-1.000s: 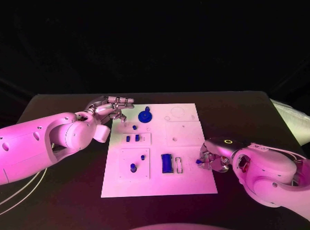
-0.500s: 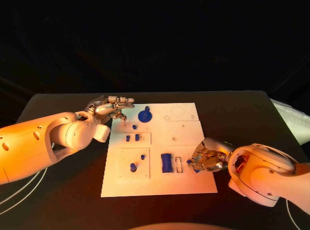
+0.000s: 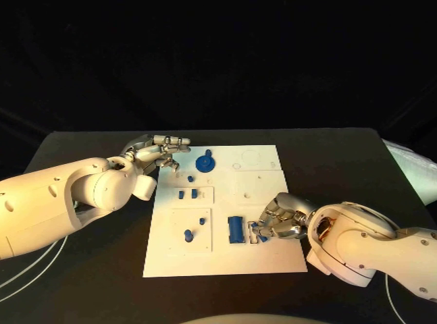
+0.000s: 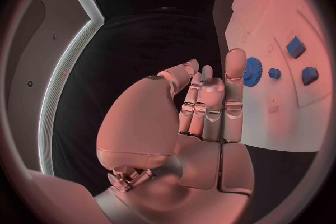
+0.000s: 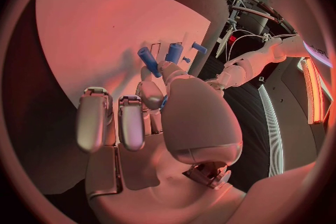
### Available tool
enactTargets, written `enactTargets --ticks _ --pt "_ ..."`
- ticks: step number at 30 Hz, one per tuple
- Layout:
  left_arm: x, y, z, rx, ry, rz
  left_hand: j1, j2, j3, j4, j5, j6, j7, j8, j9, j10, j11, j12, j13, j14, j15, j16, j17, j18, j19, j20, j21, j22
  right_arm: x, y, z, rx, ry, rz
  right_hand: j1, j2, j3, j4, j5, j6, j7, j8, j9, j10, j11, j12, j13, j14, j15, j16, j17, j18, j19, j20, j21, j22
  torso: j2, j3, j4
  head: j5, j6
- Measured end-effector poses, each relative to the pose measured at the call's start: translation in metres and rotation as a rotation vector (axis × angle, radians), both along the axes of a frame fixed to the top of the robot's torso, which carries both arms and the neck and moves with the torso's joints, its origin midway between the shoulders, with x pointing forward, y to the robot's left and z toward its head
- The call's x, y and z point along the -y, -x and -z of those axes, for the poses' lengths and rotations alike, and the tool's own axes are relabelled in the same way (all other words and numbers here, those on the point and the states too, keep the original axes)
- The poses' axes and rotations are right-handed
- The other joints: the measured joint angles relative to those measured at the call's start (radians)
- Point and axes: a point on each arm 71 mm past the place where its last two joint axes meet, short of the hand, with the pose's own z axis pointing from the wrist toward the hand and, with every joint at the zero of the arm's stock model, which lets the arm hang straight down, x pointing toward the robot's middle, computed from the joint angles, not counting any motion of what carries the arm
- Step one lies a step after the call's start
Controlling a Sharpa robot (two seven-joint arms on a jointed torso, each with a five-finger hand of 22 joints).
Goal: Assemble the parts on the task board
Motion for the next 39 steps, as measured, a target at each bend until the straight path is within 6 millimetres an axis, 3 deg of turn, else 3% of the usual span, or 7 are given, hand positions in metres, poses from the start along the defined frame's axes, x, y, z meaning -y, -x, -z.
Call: enactTargets --ticks 16,31,35,39 --pt "0.0003 0.0004 -0.0002 0.000 0.000 0.002 0.000 0.000 0.000 0.000 0.000 0.000 0.000 0.000 0.000 0.000 0.000 0.000 0.000 0.000 0.000 0.000 0.000 0.000 0.000 0.000 0.000 0.000 -0.0047 -0.0024 0.0027 0.011 0.030 -0.013 -0.055 0.005 0.012 0.021 0.012 0.018 -0.010 0.011 0.010 0.027 -0.009 0.049 0.043 0.000 0.000 0.015 0.000 0.000 0.004 -0.004 0.014 0.024 -0.001 0.0006 -0.0019 0.005 -0.006" --pt "-0.0003 0.0007 -0.0002 0.000 0.000 0.001 0.000 0.000 0.000 0.000 0.000 -0.004 0.004 0.004 0.000 0.000 0.000 0.000 0.001 0.000 0.000 0.000 0.000 0.000 0.000 0.000 0.000 0.000 -0.0082 -0.0015 0.0028 0.019 0.076 -0.065 -0.066 0.006 0.014 0.025 0.011 0.021 -0.014 0.016 0.015 0.033 -0.013 0.060 0.052 0.000 0.000 0.026 0.000 0.000 0.011 -0.011 0.026 0.041 -0.001 0.0007 -0.0022 0.008 -0.011" --pt "-0.0003 0.0008 -0.0002 0.000 0.000 0.002 0.000 0.000 0.000 0.000 0.000 -0.004 0.004 0.004 0.000 0.000 0.000 0.000 0.001 0.000 0.000 0.000 0.000 0.000 0.000 0.000 0.000 0.000 -0.0089 -0.0014 0.0028 0.022 0.083 -0.071 -0.113 0.004 0.000 0.052 -0.003 0.032 -0.017 0.028 0.026 0.038 -0.012 0.062 0.056 0.000 0.000 0.026 0.000 0.000 0.011 -0.010 0.027 0.044 -0.001 0.0005 -0.0021 0.008 -0.011" --pt "-0.0002 0.0008 -0.0002 -0.001 0.000 0.002 0.000 0.000 0.000 0.000 0.000 -0.004 0.004 0.004 0.000 0.000 0.000 0.000 0.001 0.000 0.000 0.000 0.000 0.000 0.000 0.000 0.000 0.000 -0.0094 -0.0013 0.0029 0.026 0.089 -0.076 -0.156 0.006 -0.027 0.080 0.029 0.035 -0.021 0.032 0.026 0.041 -0.009 0.069 0.064 0.000 0.000 0.032 0.001 0.000 0.014 -0.007 0.027 0.047 -0.001 0.0005 -0.0016 0.008 -0.011"
